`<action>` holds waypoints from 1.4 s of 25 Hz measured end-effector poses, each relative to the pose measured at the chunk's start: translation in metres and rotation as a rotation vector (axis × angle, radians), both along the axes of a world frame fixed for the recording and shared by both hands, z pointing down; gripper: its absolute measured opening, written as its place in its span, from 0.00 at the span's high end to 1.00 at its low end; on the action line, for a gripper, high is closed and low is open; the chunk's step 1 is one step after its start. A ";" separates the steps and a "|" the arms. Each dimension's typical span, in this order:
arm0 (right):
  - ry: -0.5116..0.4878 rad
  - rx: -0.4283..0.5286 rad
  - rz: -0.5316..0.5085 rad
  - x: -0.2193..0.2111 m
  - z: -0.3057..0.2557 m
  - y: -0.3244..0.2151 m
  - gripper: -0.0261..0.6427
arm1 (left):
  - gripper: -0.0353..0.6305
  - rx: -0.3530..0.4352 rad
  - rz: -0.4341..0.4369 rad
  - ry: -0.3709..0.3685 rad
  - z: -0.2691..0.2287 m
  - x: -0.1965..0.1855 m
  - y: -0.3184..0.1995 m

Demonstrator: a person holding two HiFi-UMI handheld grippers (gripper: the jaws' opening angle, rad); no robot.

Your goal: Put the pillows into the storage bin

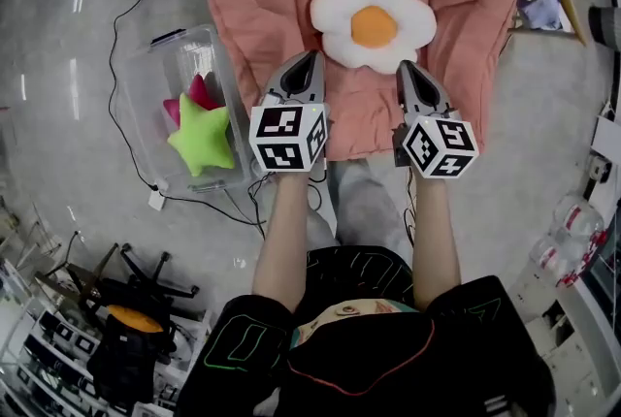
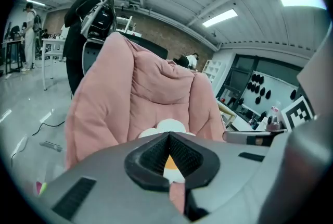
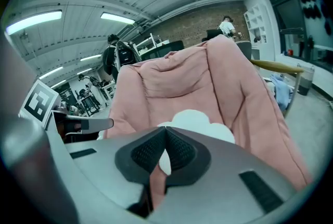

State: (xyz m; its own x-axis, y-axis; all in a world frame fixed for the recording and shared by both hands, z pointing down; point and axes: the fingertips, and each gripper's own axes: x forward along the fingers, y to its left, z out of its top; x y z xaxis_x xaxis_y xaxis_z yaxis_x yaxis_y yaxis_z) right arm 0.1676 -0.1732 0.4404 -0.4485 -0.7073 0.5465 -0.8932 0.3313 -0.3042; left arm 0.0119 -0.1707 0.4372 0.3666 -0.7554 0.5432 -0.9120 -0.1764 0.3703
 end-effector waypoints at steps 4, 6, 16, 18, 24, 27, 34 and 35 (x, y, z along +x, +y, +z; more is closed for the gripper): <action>0.031 -0.053 0.056 0.043 0.039 -0.015 0.96 | 0.96 -0.044 0.038 -0.063 0.036 0.026 -0.021; 0.044 -0.084 0.075 0.059 0.061 -0.019 0.96 | 0.96 -0.067 0.053 -0.107 0.056 0.033 -0.029; 0.043 -0.239 0.121 0.097 0.169 -0.022 0.82 | 0.86 -0.116 0.118 -0.331 0.130 0.039 -0.070; 0.031 -0.272 0.133 0.095 0.190 -0.019 0.72 | 0.76 -0.136 0.127 -0.363 0.144 0.035 -0.071; 0.057 -0.361 0.159 0.095 0.246 -0.018 0.54 | 0.50 -0.160 0.106 -0.488 0.181 0.016 -0.079; 0.080 -0.404 0.155 0.093 0.270 -0.019 0.51 | 0.43 -0.153 0.103 -0.524 0.195 0.016 -0.087; 0.030 -0.465 0.188 0.088 0.295 -0.020 0.52 | 0.44 -0.156 0.101 -0.582 0.211 0.021 -0.094; 0.019 -0.458 0.189 0.086 0.294 -0.021 0.52 | 0.46 -0.150 0.097 -0.577 0.211 0.020 -0.095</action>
State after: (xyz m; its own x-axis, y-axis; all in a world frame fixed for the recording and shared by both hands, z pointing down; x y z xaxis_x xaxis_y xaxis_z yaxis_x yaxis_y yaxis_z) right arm 0.2532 -0.1938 0.7345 -0.3225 -0.4604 0.8271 -0.9314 -0.0014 -0.3639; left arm 0.0316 -0.2659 0.6482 0.0442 -0.6331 0.7728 -0.9555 -0.2525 -0.1523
